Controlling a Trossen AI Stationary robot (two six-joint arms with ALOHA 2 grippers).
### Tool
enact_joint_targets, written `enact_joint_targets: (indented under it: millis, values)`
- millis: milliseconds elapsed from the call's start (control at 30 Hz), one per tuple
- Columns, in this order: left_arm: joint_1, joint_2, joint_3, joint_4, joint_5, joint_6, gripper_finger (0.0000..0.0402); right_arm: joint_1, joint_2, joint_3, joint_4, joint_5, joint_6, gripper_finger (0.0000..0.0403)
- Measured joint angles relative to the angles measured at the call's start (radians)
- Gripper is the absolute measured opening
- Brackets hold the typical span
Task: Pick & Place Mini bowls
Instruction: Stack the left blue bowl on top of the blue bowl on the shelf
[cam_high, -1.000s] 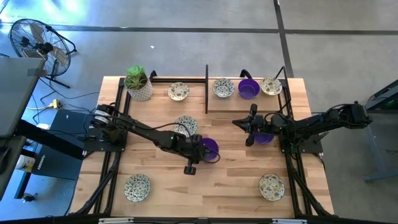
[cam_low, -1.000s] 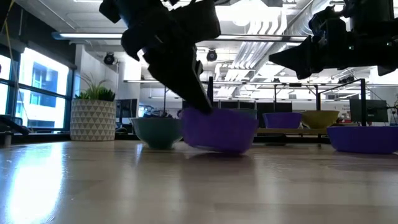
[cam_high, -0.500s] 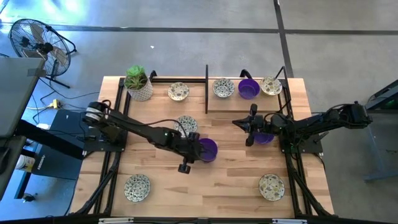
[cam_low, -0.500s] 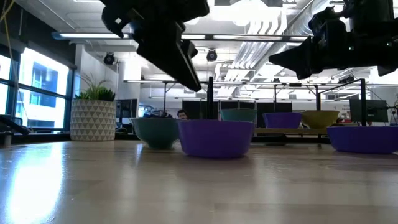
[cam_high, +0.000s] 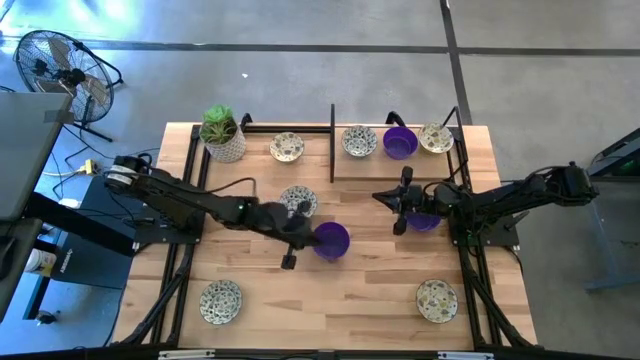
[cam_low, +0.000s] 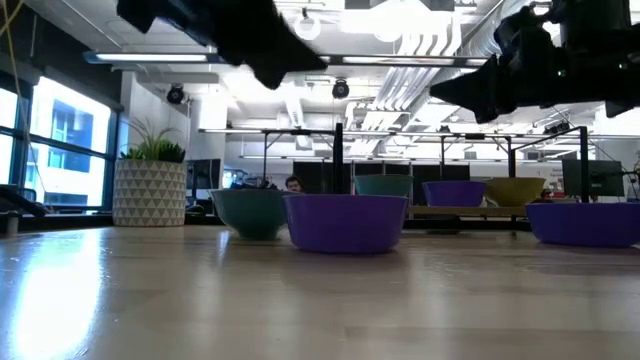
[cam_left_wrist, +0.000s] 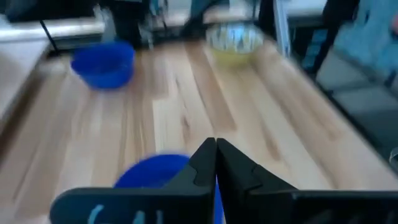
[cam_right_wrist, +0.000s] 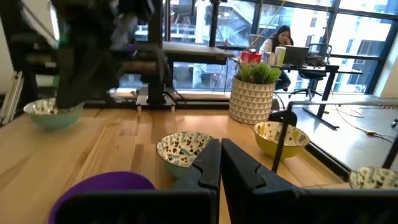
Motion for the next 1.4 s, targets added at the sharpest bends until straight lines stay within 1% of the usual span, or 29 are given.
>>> enact_joint_targets:
  millis: [100, 167, 300, 367, 467, 533, 600, 667, 800, 933, 1033, 1133, 1233, 1333, 1400]
  values:
    - [0.018, -0.057, -0.120, 0.113, 0.012, -0.015, 0.0002, 0.038, 0.000, 0.053, -0.110, 0.065, -0.009, 0.0000]
    - [0.037, -0.080, -0.181, 0.209, 0.015, -0.010, 0.0002, 0.065, 0.000, 0.096, -0.211, 0.115, -0.009, 0.0000]
    - [0.092, -0.134, -0.310, 0.346, 0.030, -0.004, 0.0002, 0.121, 0.001, 0.198, -0.390, 0.219, -0.008, 0.0001]
    - [0.124, -0.145, -0.368, 0.424, 0.041, -0.009, 0.0002, 0.144, 0.001, 0.255, -0.473, 0.233, 0.002, 0.0008]
    - [0.179, -0.166, -0.450, 0.545, 0.101, -0.015, 0.0002, 0.166, 0.015, 0.345, -0.617, 0.231, 0.034, 0.0031]
    - [0.215, -0.171, -0.496, 0.626, 0.141, -0.024, 0.0002, 0.175, 0.046, 0.405, -0.699, 0.234, 0.057, 0.0052]
    - [0.252, -0.169, -0.526, 0.663, 0.186, -0.040, 0.0002, 0.183, 0.096, 0.464, -0.759, 0.229, 0.072, 0.0073]
    - [0.289, -0.169, -0.541, 0.689, 0.220, -0.050, 0.0002, 0.191, 0.160, 0.520, -0.811, 0.207, 0.074, 0.0091]
    - [0.329, -0.169, -0.547, 0.706, 0.251, -0.068, 0.0002, 0.220, 0.297, 0.635, -0.933, 0.151, 0.074, 0.0120]
    - [0.332, -0.169, -0.547, 0.704, 0.265, -0.049, 0.0002, 0.244, 0.424, 0.754, -1.108, 0.123, 0.096, 0.0146]
    - [0.332, -0.169, -0.547, 0.706, 0.264, -0.034, 0.0002, 0.258, 0.503, 0.831, -1.221, 0.123, 0.096, 0.0167]
    - [0.332, -0.169, -0.547, 0.707, 0.263, -0.029, 0.0002, 0.265, 0.572, 0.888, -1.315, 0.106, 0.088, 0.0184]
    - [0.332, -0.169, -0.547, 0.706, 0.264, -0.031, 0.0002, 0.265, 0.623, 0.921, -1.372, 0.069, 0.076, 0.0190]
    - [0.332, -0.169, -0.547, 0.706, 0.263, -0.039, 0.0002, 0.246, 0.642, 0.930, -1.405, 0.058, 0.184, 0.0187]
    - [0.332, -0.169, -0.547, 0.706, 0.261, -0.041, 0.0002, 0.209, 0.636, 0.933, -1.410, 0.059, 0.326, 0.0184]
